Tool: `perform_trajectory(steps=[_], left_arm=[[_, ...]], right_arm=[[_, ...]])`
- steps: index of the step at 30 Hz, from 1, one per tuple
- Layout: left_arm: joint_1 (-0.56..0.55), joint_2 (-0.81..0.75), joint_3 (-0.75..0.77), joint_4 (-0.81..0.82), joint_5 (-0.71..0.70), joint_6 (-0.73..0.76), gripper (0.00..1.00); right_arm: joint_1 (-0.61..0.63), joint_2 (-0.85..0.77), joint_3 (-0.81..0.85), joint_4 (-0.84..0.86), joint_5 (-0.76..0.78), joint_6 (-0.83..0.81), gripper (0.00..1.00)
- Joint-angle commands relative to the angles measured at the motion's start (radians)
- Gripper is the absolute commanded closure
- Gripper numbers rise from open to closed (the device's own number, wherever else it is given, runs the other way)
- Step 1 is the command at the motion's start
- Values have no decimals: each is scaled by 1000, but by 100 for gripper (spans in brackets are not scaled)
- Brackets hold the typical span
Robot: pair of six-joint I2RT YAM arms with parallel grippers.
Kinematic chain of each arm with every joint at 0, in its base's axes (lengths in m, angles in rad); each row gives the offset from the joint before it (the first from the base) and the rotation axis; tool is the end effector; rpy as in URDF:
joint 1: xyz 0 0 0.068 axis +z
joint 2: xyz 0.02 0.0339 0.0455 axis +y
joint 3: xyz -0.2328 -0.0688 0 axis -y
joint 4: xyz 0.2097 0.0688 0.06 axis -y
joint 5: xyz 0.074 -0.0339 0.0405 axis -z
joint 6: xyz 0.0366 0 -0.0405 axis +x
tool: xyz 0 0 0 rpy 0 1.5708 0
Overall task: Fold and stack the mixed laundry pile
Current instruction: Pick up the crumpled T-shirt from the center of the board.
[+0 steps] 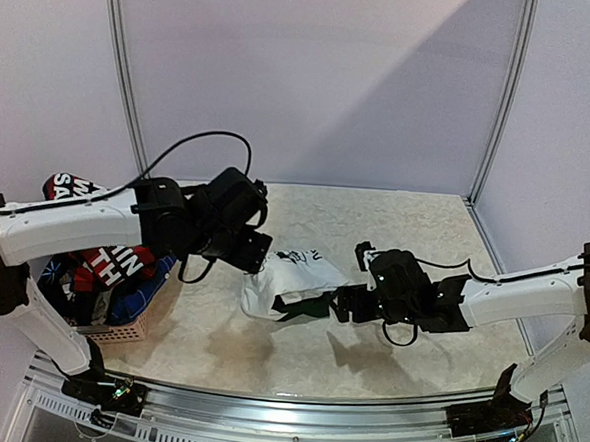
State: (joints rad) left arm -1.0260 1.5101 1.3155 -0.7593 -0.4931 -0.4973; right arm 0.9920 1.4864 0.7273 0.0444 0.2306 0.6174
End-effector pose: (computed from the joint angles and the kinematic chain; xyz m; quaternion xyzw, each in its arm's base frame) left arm 0.1624 -0.2345 0.2775 0.1699 0.9113 -0.0349 0.3735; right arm 0.1583 0.2270 0.1728 -0.1214 0.8968 0.2246 0.3613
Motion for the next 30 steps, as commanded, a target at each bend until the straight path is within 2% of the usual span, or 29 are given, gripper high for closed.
perform_trajectory(steps=[1, 8, 10, 13, 18, 20, 23, 27, 30], left_arm=[[-50, 65, -87, 143, 105, -12, 18], [-106, 140, -188, 259, 156, -40, 18], [-115, 159, -202, 283, 161, -43, 22], [-120, 183, -209, 306, 141, -51, 33], [-120, 224, -189, 292, 4, -57, 56], [-121, 242, -171, 276, -43, -56, 69], [-121, 252, -138, 238, -81, -53, 100], [-124, 226, -81, 156, -113, -40, 100], [-126, 195, -48, 100, -133, -37, 100]], right_arm=[[-8, 23, -29, 61, -81, -65, 11], [-8, 15, -45, 96, -131, -105, 12], [-8, 14, -46, 106, -135, -118, 12], [-8, 18, -44, 114, -134, -125, 12], [-8, 51, -9, 103, -119, -127, 13], [-7, 73, 6, 98, -119, -128, 13], [-7, 95, 21, 101, -119, -130, 14], [-7, 103, 41, 111, -137, -132, 16], [-7, 109, 49, 158, -214, -136, 19]])
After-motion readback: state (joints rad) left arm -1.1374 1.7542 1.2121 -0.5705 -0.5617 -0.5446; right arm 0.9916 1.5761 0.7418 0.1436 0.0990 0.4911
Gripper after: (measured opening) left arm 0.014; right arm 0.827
